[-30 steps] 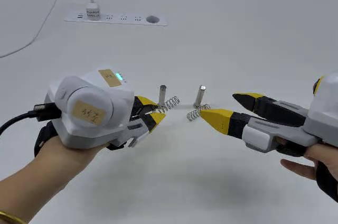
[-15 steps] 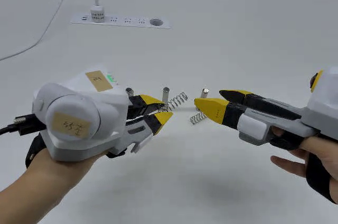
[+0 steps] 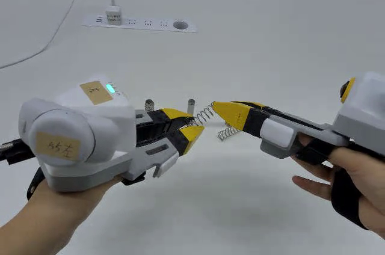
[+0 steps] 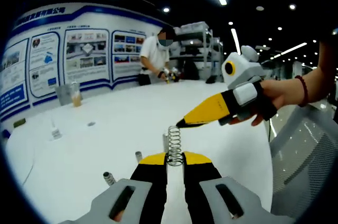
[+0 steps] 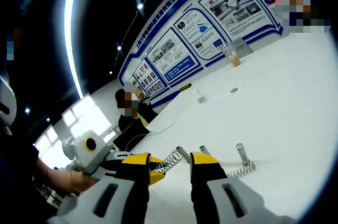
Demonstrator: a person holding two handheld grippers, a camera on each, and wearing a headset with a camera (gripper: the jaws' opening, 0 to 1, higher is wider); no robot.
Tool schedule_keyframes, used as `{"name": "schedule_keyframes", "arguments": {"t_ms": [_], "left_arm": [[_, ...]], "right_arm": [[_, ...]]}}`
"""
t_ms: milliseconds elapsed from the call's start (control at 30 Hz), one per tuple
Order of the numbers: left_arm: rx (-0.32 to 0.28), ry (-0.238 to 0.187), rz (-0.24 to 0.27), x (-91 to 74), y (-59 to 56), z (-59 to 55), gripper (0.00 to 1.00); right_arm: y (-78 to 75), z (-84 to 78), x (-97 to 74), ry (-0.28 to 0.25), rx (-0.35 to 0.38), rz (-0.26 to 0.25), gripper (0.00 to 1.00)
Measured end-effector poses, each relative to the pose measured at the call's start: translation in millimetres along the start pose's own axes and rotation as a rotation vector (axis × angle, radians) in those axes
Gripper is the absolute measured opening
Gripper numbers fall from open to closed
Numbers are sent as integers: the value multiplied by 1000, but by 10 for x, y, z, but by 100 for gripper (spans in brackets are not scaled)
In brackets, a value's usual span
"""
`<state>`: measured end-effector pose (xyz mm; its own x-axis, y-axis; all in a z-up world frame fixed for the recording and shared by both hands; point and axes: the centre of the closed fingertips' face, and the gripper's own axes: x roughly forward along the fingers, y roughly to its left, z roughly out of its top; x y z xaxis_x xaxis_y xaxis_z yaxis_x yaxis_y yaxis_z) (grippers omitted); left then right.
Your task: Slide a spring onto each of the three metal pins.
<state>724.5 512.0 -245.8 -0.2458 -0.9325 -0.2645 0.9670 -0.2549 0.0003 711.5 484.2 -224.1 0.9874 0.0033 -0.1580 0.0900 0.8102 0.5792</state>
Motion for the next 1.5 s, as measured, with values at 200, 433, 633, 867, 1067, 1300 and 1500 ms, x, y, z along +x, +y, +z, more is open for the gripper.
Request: {"name": "schedule_keyframes", "arguments": {"t_ms": [200,433,633,867,1067,1300,1500], "left_arm": [[-22,-44,-11,-24,-26,94,10],[-46,-91,-23,-49,-56,193,10],[-57,-124,-28,-69,-70,260,10],[-49,-134,-26,-79,-71,284,10],[-49,-119,-14,-61,-59,254,11],[-50,-64,-10,-47,-50,149,16],[-42,-20,-3,-64,-35,53,23]], "right_arm": [[47,17,38,-20,63,26,26],[99,90,54,-61,138,57,19],[134,109,63,-72,193,81,14],[155,127,69,-86,240,103,12],[180,124,81,-87,213,115,11],[153,125,91,-79,130,91,11],[109,144,113,-67,16,53,11]]}}
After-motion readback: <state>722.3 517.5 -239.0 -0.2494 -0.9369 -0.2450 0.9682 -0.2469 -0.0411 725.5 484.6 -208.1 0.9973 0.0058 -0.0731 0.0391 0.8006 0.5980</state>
